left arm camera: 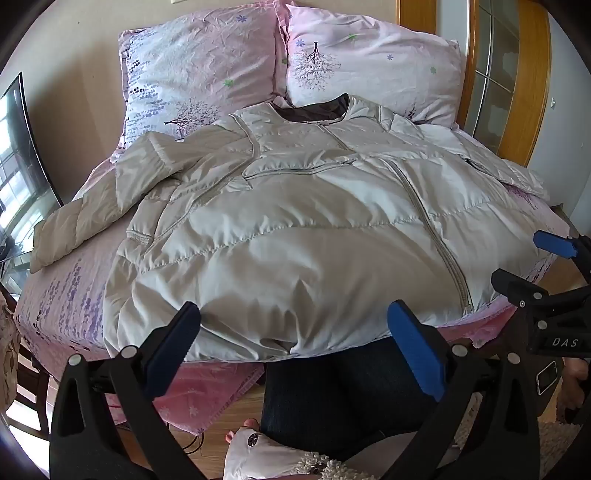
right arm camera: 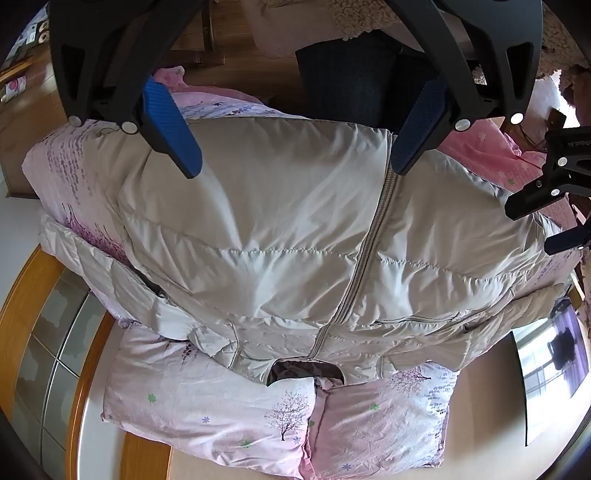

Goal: Fold large clothes

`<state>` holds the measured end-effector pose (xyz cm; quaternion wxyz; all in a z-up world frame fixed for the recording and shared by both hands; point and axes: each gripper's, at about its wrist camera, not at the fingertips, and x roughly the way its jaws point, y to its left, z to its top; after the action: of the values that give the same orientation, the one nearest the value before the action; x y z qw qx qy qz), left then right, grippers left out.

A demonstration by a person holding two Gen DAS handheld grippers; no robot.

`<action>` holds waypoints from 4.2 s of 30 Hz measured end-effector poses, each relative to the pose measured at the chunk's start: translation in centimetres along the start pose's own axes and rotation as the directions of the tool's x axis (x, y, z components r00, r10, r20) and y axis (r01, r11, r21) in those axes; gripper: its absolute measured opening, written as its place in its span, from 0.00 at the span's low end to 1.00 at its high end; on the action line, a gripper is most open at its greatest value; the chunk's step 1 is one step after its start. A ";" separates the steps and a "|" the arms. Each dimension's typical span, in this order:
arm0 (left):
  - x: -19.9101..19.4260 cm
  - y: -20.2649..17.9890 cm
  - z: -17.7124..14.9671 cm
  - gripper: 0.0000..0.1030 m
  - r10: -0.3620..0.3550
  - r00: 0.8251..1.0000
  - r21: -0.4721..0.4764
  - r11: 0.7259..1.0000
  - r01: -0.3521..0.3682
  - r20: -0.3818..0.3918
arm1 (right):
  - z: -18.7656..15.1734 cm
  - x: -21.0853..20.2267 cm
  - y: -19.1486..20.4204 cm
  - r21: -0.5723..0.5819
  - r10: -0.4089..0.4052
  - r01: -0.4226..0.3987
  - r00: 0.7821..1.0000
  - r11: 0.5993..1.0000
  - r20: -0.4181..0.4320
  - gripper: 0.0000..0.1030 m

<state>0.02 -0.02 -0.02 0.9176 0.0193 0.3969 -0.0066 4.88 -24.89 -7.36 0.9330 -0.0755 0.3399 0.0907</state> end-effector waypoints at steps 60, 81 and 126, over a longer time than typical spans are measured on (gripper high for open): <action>0.0 0.0 0.0 0.98 -0.004 1.000 -0.004 1.000 0.004 0.002 | 0.0 -0.1 -0.2 0.013 0.008 -0.008 1.000 1.000 0.000 0.99; 0.0 0.0 0.0 0.98 -0.004 1.000 -0.005 1.000 0.004 0.003 | -0.1 0.0 -0.4 0.027 0.021 -0.020 1.000 0.999 -0.005 0.99; 3.3 16.7 6.5 0.98 -0.144 0.964 -0.488 0.839 0.239 0.223 | 1.1 8.5 -34.8 0.956 0.050 -0.182 0.983 0.228 0.176 0.85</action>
<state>7.48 16.46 2.55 0.9160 -0.2653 0.3011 0.0052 19.65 -57.50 -9.27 0.7877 0.5464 0.2770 -0.0654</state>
